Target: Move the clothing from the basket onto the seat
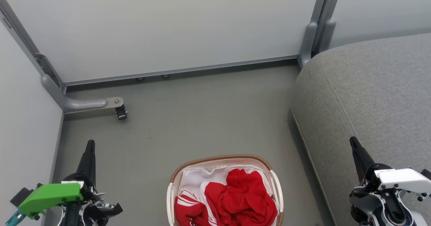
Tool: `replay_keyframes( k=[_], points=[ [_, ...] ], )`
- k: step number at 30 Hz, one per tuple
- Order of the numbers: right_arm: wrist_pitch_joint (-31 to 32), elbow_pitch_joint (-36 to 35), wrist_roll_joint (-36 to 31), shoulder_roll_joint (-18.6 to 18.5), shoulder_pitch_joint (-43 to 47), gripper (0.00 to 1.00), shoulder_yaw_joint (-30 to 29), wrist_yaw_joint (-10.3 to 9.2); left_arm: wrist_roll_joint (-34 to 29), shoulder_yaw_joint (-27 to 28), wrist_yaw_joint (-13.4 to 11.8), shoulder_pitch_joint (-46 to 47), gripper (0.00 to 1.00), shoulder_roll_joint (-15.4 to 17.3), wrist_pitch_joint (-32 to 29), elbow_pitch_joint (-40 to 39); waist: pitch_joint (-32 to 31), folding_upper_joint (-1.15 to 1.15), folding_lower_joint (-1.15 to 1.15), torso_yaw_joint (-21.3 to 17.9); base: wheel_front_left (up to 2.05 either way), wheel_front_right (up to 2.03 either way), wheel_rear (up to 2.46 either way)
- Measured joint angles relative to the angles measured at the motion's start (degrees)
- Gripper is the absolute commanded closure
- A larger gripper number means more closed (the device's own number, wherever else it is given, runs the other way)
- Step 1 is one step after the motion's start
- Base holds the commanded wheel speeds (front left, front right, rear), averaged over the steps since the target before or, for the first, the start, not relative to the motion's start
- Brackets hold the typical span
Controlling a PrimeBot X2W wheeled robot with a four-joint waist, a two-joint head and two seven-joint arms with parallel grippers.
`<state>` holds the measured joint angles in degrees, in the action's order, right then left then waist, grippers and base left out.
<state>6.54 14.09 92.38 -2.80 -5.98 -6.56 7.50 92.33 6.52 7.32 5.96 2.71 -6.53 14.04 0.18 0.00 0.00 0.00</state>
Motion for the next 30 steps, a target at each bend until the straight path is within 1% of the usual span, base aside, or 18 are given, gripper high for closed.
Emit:
replay_keyframes(
  k=[30],
  points=[
    [0.0,0.0,0.0,0.0,0.0,1.0,0.0,0.0,0.0,0.0,0.01,0.0,1.0,0.0,0.0,0.0,0.0,0.0,0.0,0.0,0.0,0.0,0.0]
  ],
)
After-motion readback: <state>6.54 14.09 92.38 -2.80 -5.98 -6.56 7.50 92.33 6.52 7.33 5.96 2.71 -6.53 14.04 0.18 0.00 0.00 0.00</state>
